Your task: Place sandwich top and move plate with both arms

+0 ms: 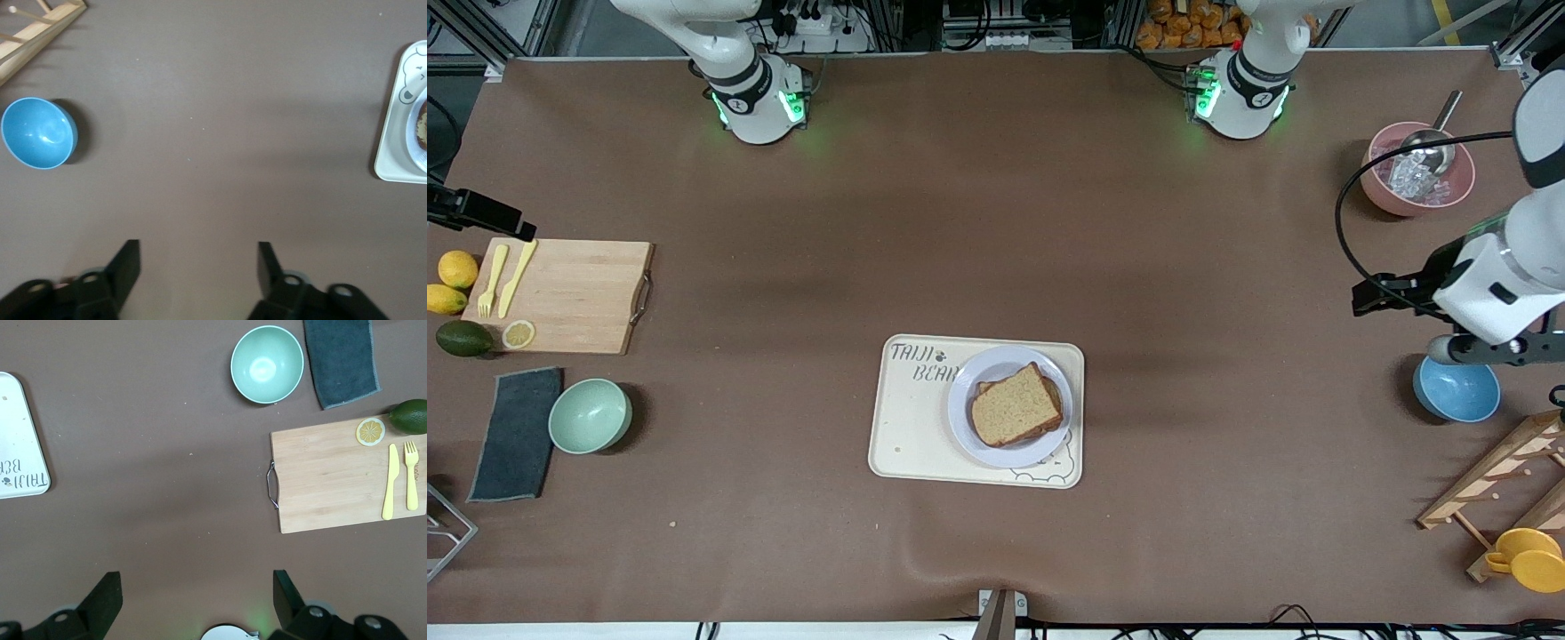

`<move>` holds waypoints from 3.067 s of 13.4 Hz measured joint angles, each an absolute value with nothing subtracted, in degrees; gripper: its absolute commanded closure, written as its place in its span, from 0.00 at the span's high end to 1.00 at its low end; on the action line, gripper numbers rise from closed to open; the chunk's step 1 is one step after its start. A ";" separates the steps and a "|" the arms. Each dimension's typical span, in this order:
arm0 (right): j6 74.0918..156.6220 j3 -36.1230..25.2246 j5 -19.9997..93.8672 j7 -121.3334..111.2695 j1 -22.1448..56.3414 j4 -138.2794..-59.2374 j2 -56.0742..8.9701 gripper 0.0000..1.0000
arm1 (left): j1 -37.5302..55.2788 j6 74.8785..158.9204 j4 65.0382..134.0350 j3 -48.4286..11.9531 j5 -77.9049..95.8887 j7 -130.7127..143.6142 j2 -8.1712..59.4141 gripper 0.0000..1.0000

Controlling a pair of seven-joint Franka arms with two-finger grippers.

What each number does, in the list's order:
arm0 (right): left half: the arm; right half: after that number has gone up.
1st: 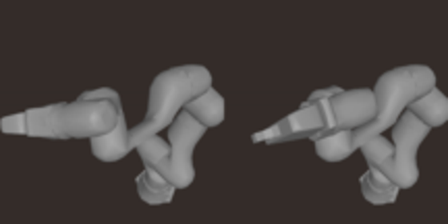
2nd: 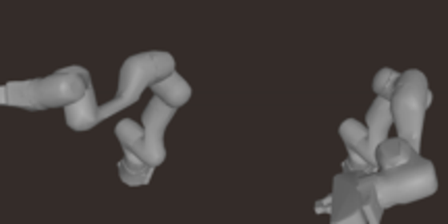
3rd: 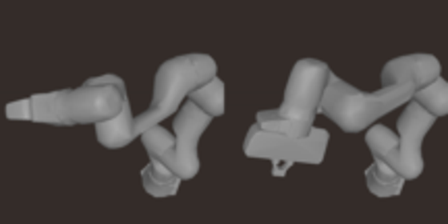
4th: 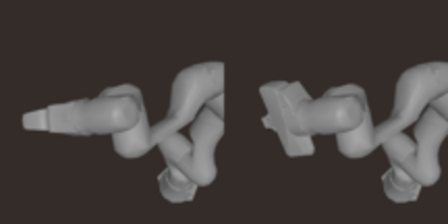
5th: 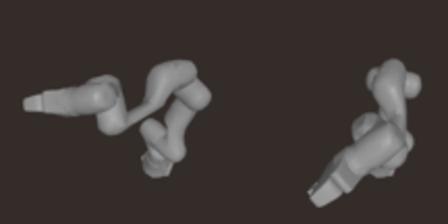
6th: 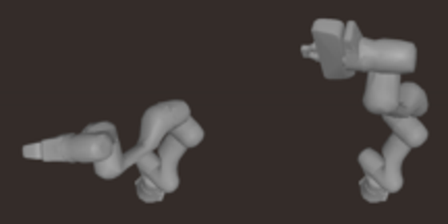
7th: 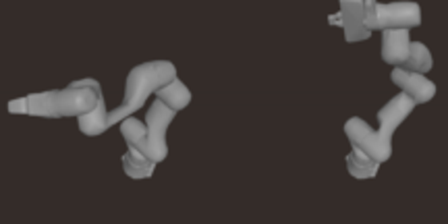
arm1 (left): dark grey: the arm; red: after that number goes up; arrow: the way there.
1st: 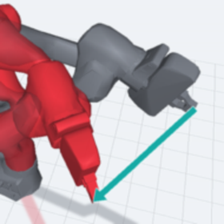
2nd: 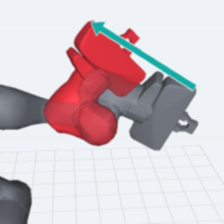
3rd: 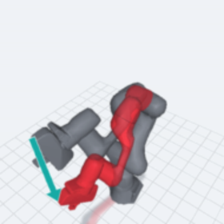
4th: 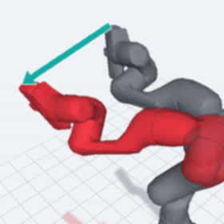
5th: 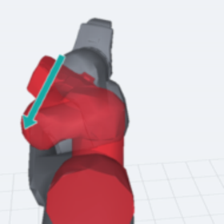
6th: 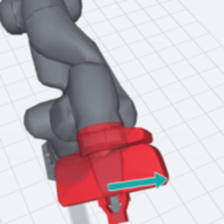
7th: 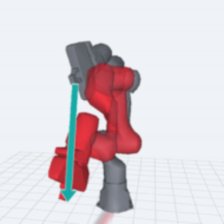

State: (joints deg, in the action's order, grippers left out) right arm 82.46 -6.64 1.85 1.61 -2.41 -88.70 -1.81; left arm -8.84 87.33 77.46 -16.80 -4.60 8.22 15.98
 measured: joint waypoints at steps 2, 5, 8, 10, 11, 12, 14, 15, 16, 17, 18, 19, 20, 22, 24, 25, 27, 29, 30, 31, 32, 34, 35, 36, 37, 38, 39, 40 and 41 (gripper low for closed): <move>82.61 -6.58 1.85 1.61 -2.41 -88.69 -1.81 1.00 | -9.70 87.31 77.46 -16.86 -4.60 8.13 15.18 1.00; 82.79 -6.29 1.78 1.59 -1.86 -88.69 -1.81 1.00 | -11.33 87.20 77.47 -16.89 -4.60 6.70 13.62 1.00; 82.79 -5.93 1.20 1.61 -0.14 -88.70 -2.11 1.00 | -11.57 85.10 77.49 -16.97 -4.60 6.65 11.70 1.00; 82.79 -5.91 0.96 1.61 0.08 -88.70 -2.58 1.00 | -11.65 82.53 77.73 -17.01 -4.60 6.67 10.18 1.00; 82.80 -5.98 0.84 1.61 0.04 -88.71 -2.70 1.00 | -11.85 82.39 77.93 -17.01 -4.39 6.66 9.36 1.00; 82.81 -6.08 0.80 1.61 -0.11 -88.70 -2.72 1.00 | -12.02 82.46 78.12 -16.98 -3.71 6.61 8.59 1.00; 82.83 -6.52 0.80 1.61 -0.50 -88.61 -2.72 1.00 | -11.78 83.43 79.94 -16.63 -2.24 6.60 6.46 1.00; 82.83 -6.69 0.80 1.61 -0.90 -88.39 -2.72 1.00 | -10.99 84.49 81.95 -15.85 -2.07 6.60 5.10 1.00; 82.83 -6.82 0.82 1.61 -1.44 -87.95 -2.70 1.00 | -10.15 85.26 83.79 -14.87 -2.01 6.60 3.88 1.00; 82.82 -6.85 0.84 1.60 -1.86 -87.39 -2.69 1.00 | -9.62 85.66 85.05 -14.10 -1.99 6.60 2.97 1.00; 82.73 -6.87 0.85 1.60 -2.07 -86.77 -2.67 1.00 | -8.97 85.82 85.79 -13.10 -1.98 6.60 2.36 1.00; 82.55 -6.86 0.88 1.60 -2.10 -86.35 -2.66 1.00 | -7.60 85.90 86.21 -11.39 -1.96 6.60 2.00 1.00; 82.40 -6.80 0.89 1.60 -2.08 -86.17 -2.66 1.00 | -5.74 85.97 86.41 -9.18 -1.96 6.60 1.82 1.00; 82.35 -6.58 0.90 1.60 -2.00 -86.16 -2.68 1.00 | -3.39 85.99 86.45 -6.46 -1.96 6.58 1.78 1.00; 82.32 -6.41 0.90 1.60 -1.95 -86.16 -2.68 1.00 | -2.69 85.99 86.45 -5.82 -1.96 6.58 1.75 1.00; 82.05 -6.38 0.90 1.60 -1.95 -86.15 -2.68 1.00 | -2.56 86.01 86.45 -5.80 -1.96 6.58 1.74 1.00; 80.59 -6.37 0.90 1.60 -1.93 -86.10 -2.68 1.00 | -2.04 86.05 86.45 -5.63 -1.96 6.58 1.72 1.00; 79.93 -6.24 0.91 1.61 -1.76 -86.10 -2.68 1.00 | -1.10 86.07 86.45 -4.87 -1.96 6.58 1.72 1.00; 79.42 -6.10 0.95 1.61 -1.54 -86.10 -2.68 1.00 | -1.00 86.07 86.45 -4.71 -1.96 6.61 1.72 1.00; 78.61 -5.94 0.97 1.61 -1.02 -86.10 -2.68 1.00 | -1.00 86.09 86.45 -4.58 -1.96 6.63 1.72 1.00; 77.97 -5.89 0.97 1.66 -0.13 -86.10 -2.68 1.00 | -1.00 86.18 86.45 -4.48 -1.96 6.63 1.73 1.00; 78.09 -5.80 0.97 2.26 1.16 -86.09 -2.68 1.00 | -1.00 86.45 86.45 -4.41 -1.96 6.63 1.77 1.00; 78.33 -5.81 0.97 2.40 1.26 -86.08 -2.68 1.00 | -1.00 86.49 86.45 -4.41 -1.96 6.63 1.77 1.00; 78.38 -5.92 0.97 2.41 1.24 -86.08 -2.68 1.00 | -1.00 86.49 86.45 -4.41 -1.96 6.63 1.78 1.00; 78.38 -6.03 0.97 2.41 1.21 -86.08 -2.68 1.00 | -1.00 86.49 86.45 -4.41 -1.96 6.63 1.83 1.00; 78.38 -6.10 0.97 2.41 1.21 -86.08 -2.68 1.00 | -1.00 86.49 86.45 -4.41 -1.96 6.63 1.93 1.00; 78.38 -6.13 0.97 2.41 1.21 -86.08 -2.68 1.00 | -1.00 86.49 86.45 -4.41 -1.96 6.63 2.07 1.00; 78.38 -6.14 0.97 2.42 1.21 -86.08 -2.68 1.00 | -1.01 86.49 86.45 -4.39 -1.96 6.63 2.20 1.00; 78.36 -6.15 0.97 2.42 1.21 -86.08 -2.68 1.00 | -1.02 86.49 86.45 -4.37 -1.96 6.63 2.29 1.00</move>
State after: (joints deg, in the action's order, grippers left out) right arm 78.36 -6.15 0.97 2.42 1.21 -86.08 -2.68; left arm -1.02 86.49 86.45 -4.37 -1.96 6.63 2.29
